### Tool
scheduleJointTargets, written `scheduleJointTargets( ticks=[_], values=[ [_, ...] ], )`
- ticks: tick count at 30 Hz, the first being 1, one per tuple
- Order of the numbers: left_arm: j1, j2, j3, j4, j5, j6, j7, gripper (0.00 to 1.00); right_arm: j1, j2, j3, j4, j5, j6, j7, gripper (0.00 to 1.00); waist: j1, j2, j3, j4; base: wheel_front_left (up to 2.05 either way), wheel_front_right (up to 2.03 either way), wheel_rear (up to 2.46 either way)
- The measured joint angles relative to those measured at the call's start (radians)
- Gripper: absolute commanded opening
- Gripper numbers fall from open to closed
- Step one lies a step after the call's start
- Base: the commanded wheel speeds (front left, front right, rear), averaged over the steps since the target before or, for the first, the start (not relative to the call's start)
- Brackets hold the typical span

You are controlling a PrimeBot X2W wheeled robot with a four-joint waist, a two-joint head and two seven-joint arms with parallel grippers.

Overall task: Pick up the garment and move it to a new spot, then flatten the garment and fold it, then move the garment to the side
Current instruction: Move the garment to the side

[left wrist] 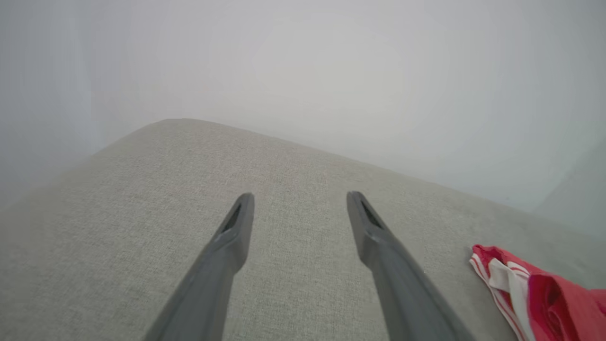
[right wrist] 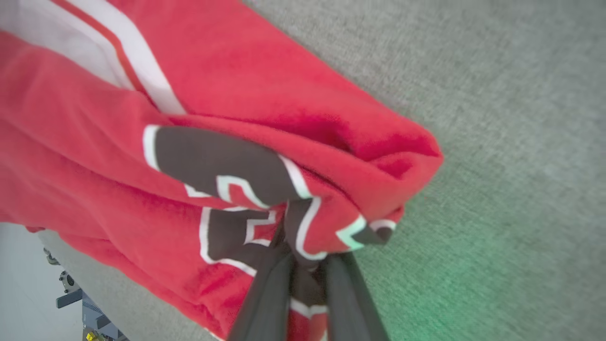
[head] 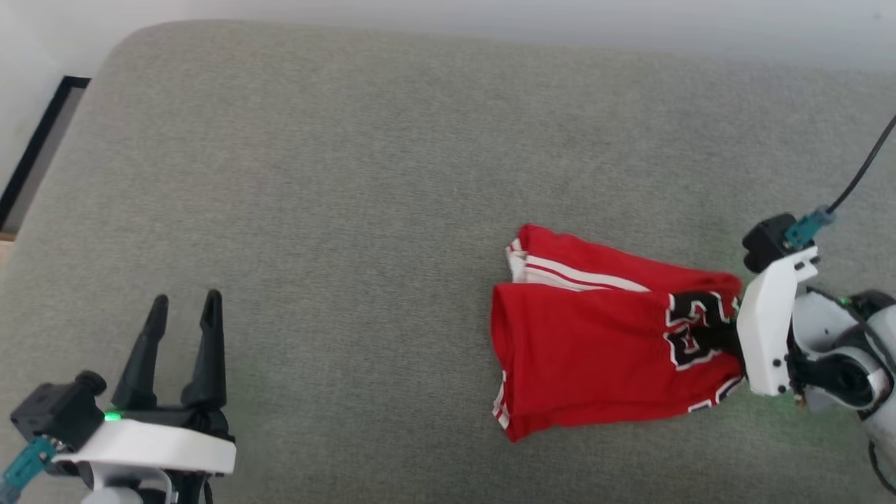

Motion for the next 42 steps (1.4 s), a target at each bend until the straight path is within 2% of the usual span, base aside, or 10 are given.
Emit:
scheduleJointTargets(
  ticks=[12, 20, 32, 42],
  values=[
    [-0.111, 0.044, -0.048, -0.027, 0.017, 0.0, 0.0, 1.0, -0.094, -0.086, -0.115, -0.084, -0.048, 0.0, -0.011, 0.0, 0.0, 0.0, 0.048, -0.121, 0.0, 0.0, 0.0],
    [-0.22, 0.071, -0.142, -0.039, 0.027, 0.0, 0.0, 1.0, -0.156, -0.133, -0.209, -0.053, -0.091, 0.0, -0.052, 0.0, 0.0, 0.0, 0.104, -0.214, 0.0, 0.0, 0.0],
    [-0.39, 0.117, -0.328, -0.025, 0.035, 0.0, 0.0, 1.0, -0.241, -0.176, -0.294, 0.075, -0.238, 0.0, -0.177, 0.0, -0.0001, 0.0, 0.19, -0.331, 0.0, 0.0, 0.0],
    [-0.51, 0.125, -0.449, -0.011, 0.025, 0.0, 0.0, 1.0, -0.324, -0.198, -0.323, 0.237, -0.419, 0.0, -0.302, 0.0, -0.0001, 0.0, 0.259, -0.381, 0.0, 0.0, 0.0]
  ],
)
